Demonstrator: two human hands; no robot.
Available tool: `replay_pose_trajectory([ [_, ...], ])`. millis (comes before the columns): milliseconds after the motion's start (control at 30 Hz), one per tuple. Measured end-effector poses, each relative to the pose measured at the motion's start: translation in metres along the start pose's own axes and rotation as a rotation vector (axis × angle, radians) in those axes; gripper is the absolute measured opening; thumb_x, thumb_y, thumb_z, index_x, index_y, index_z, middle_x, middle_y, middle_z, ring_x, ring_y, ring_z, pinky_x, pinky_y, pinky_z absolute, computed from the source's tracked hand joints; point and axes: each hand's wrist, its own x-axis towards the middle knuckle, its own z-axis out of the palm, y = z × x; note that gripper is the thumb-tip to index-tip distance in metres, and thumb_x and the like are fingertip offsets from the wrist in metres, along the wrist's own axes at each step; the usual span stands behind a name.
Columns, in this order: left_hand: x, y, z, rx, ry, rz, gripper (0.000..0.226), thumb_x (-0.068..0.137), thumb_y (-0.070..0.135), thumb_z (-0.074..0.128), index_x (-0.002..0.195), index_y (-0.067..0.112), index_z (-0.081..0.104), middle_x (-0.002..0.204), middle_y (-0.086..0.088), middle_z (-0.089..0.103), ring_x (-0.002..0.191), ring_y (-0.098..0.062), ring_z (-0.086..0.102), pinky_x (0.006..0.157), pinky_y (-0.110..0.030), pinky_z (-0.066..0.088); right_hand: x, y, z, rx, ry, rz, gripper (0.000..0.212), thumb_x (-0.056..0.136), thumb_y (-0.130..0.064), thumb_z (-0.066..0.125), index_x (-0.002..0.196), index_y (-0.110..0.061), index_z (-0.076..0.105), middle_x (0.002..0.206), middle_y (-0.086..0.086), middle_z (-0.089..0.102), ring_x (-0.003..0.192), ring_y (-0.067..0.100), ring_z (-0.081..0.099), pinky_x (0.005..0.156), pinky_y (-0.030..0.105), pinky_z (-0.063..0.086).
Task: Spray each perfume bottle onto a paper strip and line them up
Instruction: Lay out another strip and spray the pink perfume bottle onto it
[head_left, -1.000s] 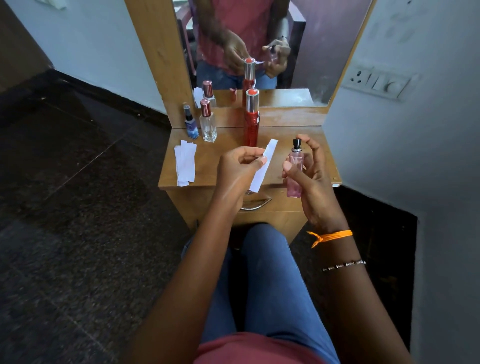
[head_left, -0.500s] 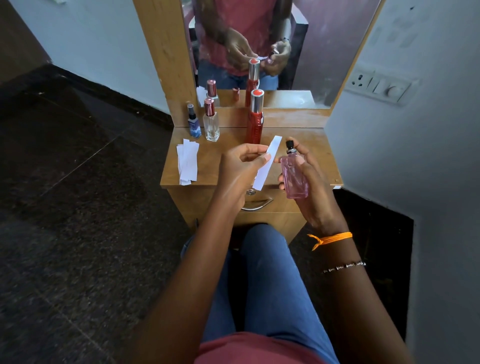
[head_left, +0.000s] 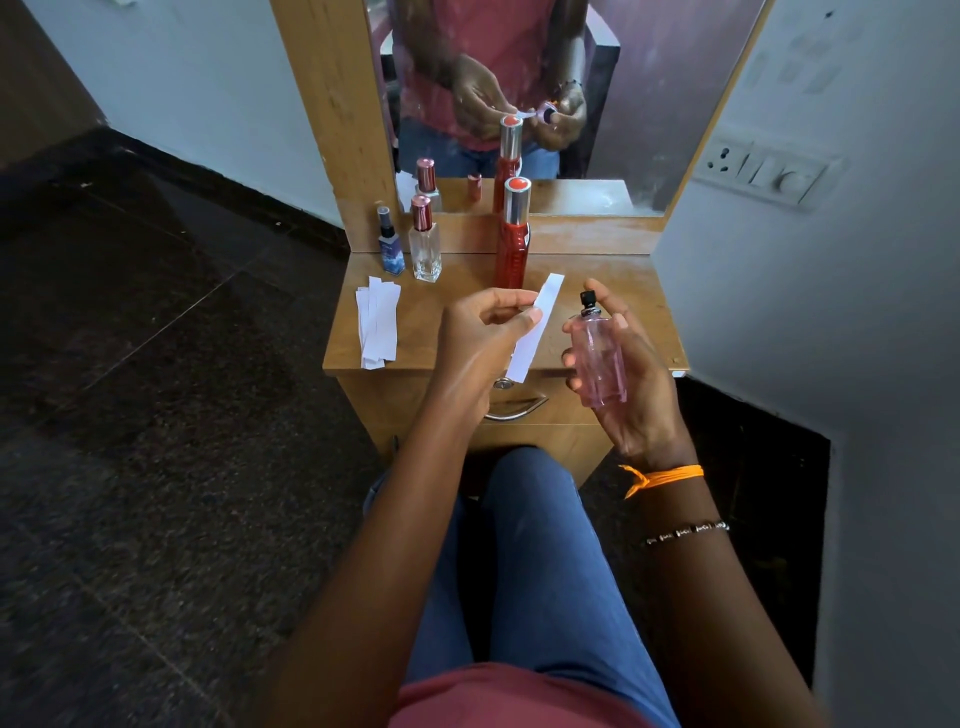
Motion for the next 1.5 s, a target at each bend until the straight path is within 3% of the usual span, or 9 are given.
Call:
replay_pose_trajectory([
  [167, -0.001, -0.002, 0.002, 0.023, -0.019, -0.023, 0.020, 0.081, 0.009, 0.068, 0.098, 0.020, 0.071, 0.092, 0.004, 0.070, 0.085, -0.009, 0.063, 0.057, -0.015, 0.047, 0.003, 0.001, 0.004, -0.433, 0.141, -0.210, 0.050, 0.083, -0.002, 0.065, 0.126, -0.025, 0.052, 0.100, 0.010, 0.056, 0.067, 0.012, 0.057, 0.049, 0.020, 0.048],
  [300, -0.001, -0.005, 0.005, 0.058, -0.023, -0.028, 0.019, 0.079, 0.010, 0.069, 0.092, 0.023, 0.072, 0.084, 0.006, 0.068, 0.081, -0.011, 0.063, 0.052, -0.014, 0.045, 0.006, 0.001, 0.009, -0.887, 0.177, -0.413, 0.054, 0.071, 0.000, 0.074, 0.119, -0.017, 0.056, 0.107, -0.003, 0.061, 0.092, 0.013, 0.060, 0.076, 0.028, 0.053],
  [400, -0.001, -0.007, 0.007, 0.066, -0.022, -0.019, 0.018, 0.078, 0.009, 0.070, 0.088, 0.023, 0.072, 0.080, 0.007, 0.067, 0.083, -0.014, 0.064, 0.060, -0.020, 0.049, 0.008, 0.003, 0.010, -1.081, 0.190, -0.477, 0.056, 0.067, -0.008, 0.080, 0.119, -0.014, 0.057, 0.111, 0.001, 0.059, 0.096, 0.009, 0.054, 0.082, 0.015, 0.047],
  [800, 0.002, -0.015, 0.007, 0.159, 0.019, 0.000, 0.018, 0.078, 0.012, 0.070, 0.087, 0.027, 0.069, 0.083, 0.007, 0.067, 0.080, -0.008, 0.062, 0.049, -0.013, 0.044, 0.008, 0.003, 0.008, -1.061, 0.279, -0.430, 0.057, 0.066, 0.001, 0.075, 0.118, -0.011, 0.057, 0.109, 0.003, 0.045, 0.087, -0.019, 0.049, 0.069, 0.008, 0.050],
  [933, 0.007, -0.022, 0.013, 0.217, 0.059, 0.053, 0.016, 0.078, 0.006, 0.068, 0.077, 0.021, 0.068, 0.077, 0.006, 0.069, 0.077, -0.007, 0.063, 0.063, -0.020, 0.045, 0.006, 0.003, 0.003, -1.067, 0.330, -0.450, 0.052, 0.069, 0.005, 0.068, 0.118, -0.009, 0.058, 0.108, 0.012, 0.051, 0.087, -0.021, 0.046, 0.067, -0.003, 0.039],
  [1133, 0.026, -0.025, 0.032, 0.262, 0.105, 0.106, 0.013, 0.079, 0.005, 0.068, 0.090, 0.010, 0.074, 0.092, -0.004, 0.074, 0.081, -0.007, 0.065, 0.076, -0.016, 0.049, 0.007, 0.002, -0.006, -1.061, 0.390, -0.428, 0.052, 0.068, 0.003, 0.066, 0.117, -0.012, 0.058, 0.108, 0.013, 0.057, 0.086, -0.008, 0.050, 0.071, -0.001, 0.037],
  [1233, 0.037, -0.025, 0.043, 0.313, 0.093, 0.126, 0.021, 0.080, -0.001, 0.065, 0.099, 0.005, 0.071, 0.099, -0.010, 0.072, 0.086, -0.012, 0.065, 0.068, -0.001, 0.044, 0.009, 0.002, -0.010, -1.045, 0.394, -0.407, 0.050, 0.070, 0.000, 0.067, 0.117, -0.014, 0.057, 0.107, 0.011, 0.057, 0.085, -0.003, 0.050, 0.074, 0.007, 0.043],
  [1367, 0.045, -0.031, 0.053, 0.566, 0.020, 0.171, 0.033, 0.081, -0.006, 0.061, 0.113, 0.001, 0.064, 0.114, -0.015, 0.066, 0.103, -0.023, 0.063, 0.083, -0.023, 0.051, 0.012, 0.006, -0.013, -1.047, 0.380, -0.402, 0.049, 0.071, -0.001, 0.068, 0.118, -0.012, 0.057, 0.110, 0.011, 0.058, 0.087, -0.003, 0.050, 0.074, 0.002, 0.038],
  [1500, 0.041, -0.039, 0.054, 0.803, 0.045, 0.278, 0.021, 0.087, 0.000, 0.053, 0.103, 0.000, 0.066, 0.107, -0.015, 0.057, 0.091, -0.028, 0.061, 0.071, -0.029, 0.051, 0.014, 0.009, -0.013, -1.042, 0.368, -0.410, 0.050, 0.070, 0.000, 0.068, 0.117, -0.011, 0.057, 0.111, 0.011, 0.059, 0.090, -0.009, 0.050, 0.076, 0.001, 0.038],
])
